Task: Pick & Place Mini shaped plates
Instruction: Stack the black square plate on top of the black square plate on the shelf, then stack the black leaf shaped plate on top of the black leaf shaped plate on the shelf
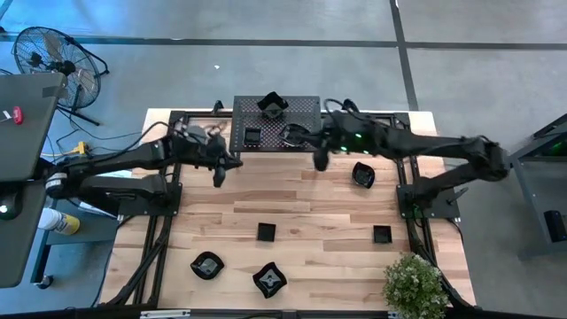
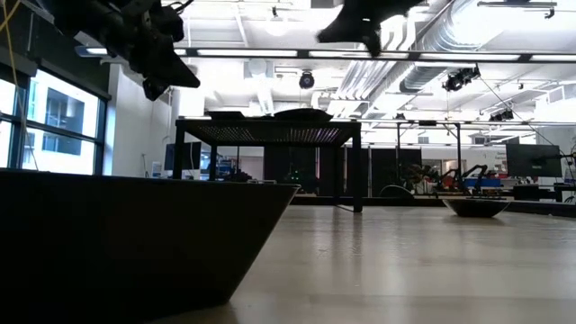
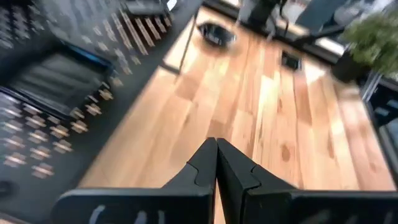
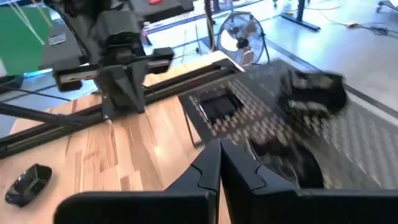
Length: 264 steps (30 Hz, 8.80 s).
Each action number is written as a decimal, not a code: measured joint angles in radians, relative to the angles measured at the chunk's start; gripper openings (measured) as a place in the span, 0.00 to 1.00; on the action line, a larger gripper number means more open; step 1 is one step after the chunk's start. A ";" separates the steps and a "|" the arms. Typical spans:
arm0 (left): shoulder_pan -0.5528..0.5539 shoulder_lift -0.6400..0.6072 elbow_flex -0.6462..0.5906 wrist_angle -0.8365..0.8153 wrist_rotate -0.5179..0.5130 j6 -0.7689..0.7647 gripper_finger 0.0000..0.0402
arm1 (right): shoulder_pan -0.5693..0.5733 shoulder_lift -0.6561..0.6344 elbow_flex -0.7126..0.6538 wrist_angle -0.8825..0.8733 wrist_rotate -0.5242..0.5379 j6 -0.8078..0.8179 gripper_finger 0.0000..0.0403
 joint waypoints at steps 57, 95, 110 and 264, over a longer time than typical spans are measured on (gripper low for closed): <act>-0.514 0.921 0.366 -0.047 -0.058 -0.203 0.02 | -0.064 -0.592 -0.411 -0.047 -0.270 -0.100 0.01; -0.010 0.354 0.510 -0.275 -0.228 -0.726 0.00 | -0.064 -0.592 -0.410 -0.031 -0.263 -0.121 0.01; 0.249 0.327 0.398 -0.212 -0.090 -0.736 0.00 | -0.064 -0.592 -0.410 -0.026 -0.258 -0.114 0.01; -0.554 0.538 0.331 -0.388 0.007 -0.485 0.00 | -0.064 -0.591 -0.411 -0.017 -0.180 -0.149 0.02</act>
